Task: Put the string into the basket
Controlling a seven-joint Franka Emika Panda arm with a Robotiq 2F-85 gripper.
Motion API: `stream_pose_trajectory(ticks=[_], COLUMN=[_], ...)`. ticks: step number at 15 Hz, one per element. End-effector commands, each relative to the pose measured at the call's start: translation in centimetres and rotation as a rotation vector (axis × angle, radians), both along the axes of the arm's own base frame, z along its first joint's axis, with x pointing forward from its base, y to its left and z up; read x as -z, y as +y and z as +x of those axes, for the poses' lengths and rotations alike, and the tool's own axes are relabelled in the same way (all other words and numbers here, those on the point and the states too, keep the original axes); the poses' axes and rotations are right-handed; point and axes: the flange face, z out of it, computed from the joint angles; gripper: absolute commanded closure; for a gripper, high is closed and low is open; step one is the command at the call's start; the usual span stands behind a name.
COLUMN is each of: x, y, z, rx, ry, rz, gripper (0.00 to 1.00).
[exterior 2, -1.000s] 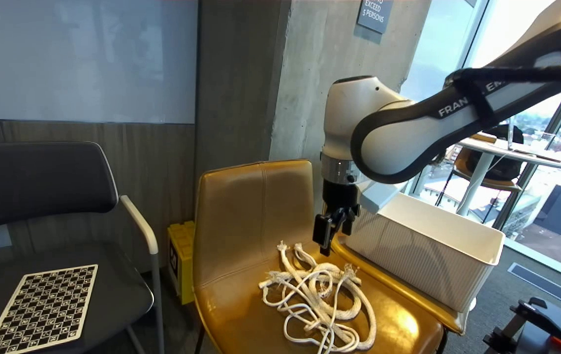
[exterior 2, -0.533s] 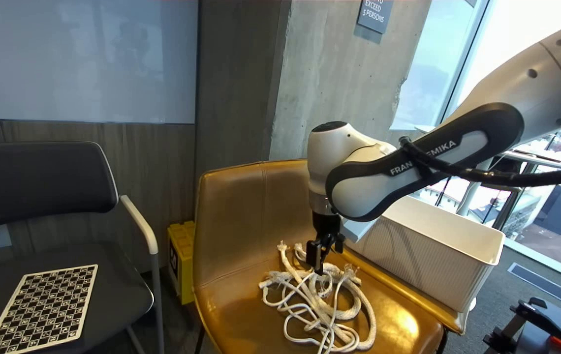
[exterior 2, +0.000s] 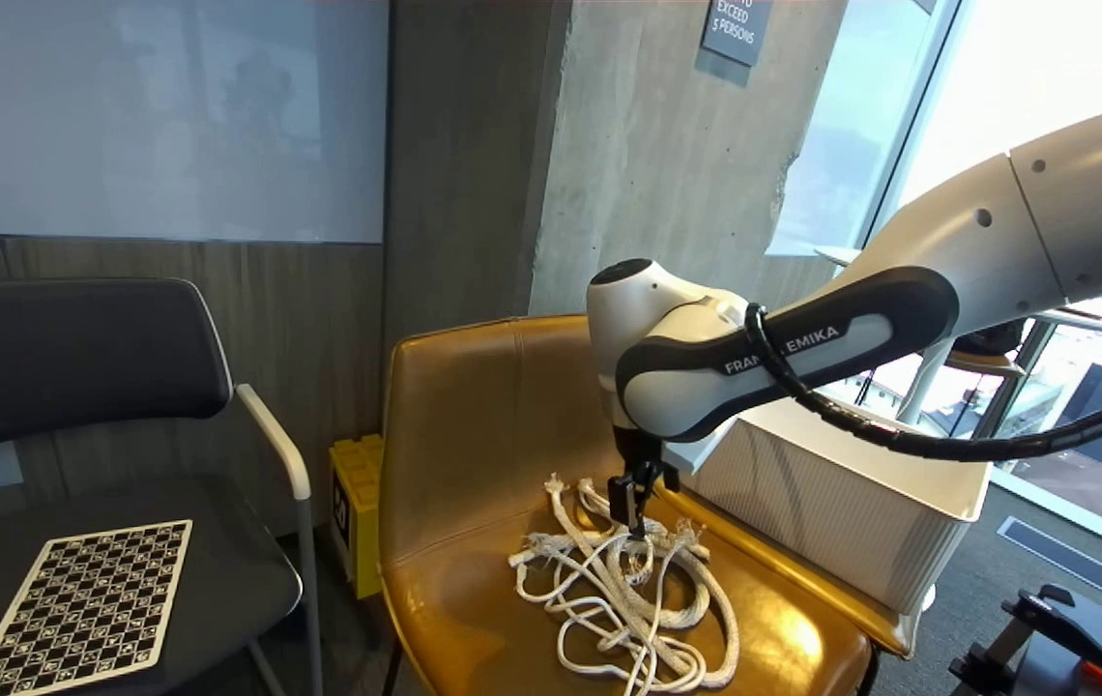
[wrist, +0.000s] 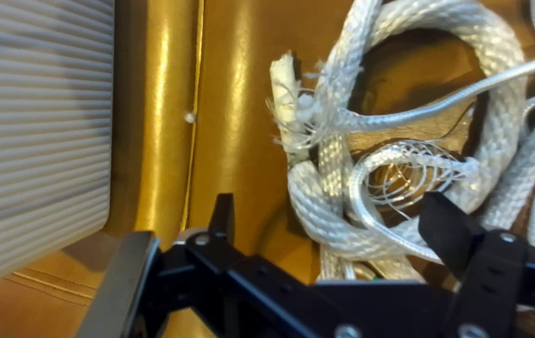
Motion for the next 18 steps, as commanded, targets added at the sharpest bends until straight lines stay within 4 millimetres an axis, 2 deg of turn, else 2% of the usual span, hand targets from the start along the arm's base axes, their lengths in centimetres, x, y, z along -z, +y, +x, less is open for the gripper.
stream_pose_trajectory(ticks=[1, 3, 5, 6, 9, 10, 11, 13, 18], x=[1.7, 2.9, 4.4, 5.1, 8.3, 9.3, 10.0, 9.6, 6.9], y=[-2.1, -3.1, -3.3, -3.1, -0.7, -0.2, -0.1, -0.6, -0.9], z=[0.8, 0.6, 0.1, -0.1, -1.9, -2.4, -2.6, -2.4, -1.4], rx=[-0.001, 0.01, 0.013, 0.012, -0.003, -0.007, -0.015, -0.017, 0.003], ry=[0.034, 0.057, 0.08, 0.09, 0.131, 0.139, 0.139, 0.139, 0.12], rz=[-0.052, -0.061, -0.06, -0.057, -0.048, -0.05, -0.07, -0.1, -0.113], gripper=[0.0, 0.0, 0.0, 0.0, 0.0, 0.25, 0.26, 0.37, 0.77])
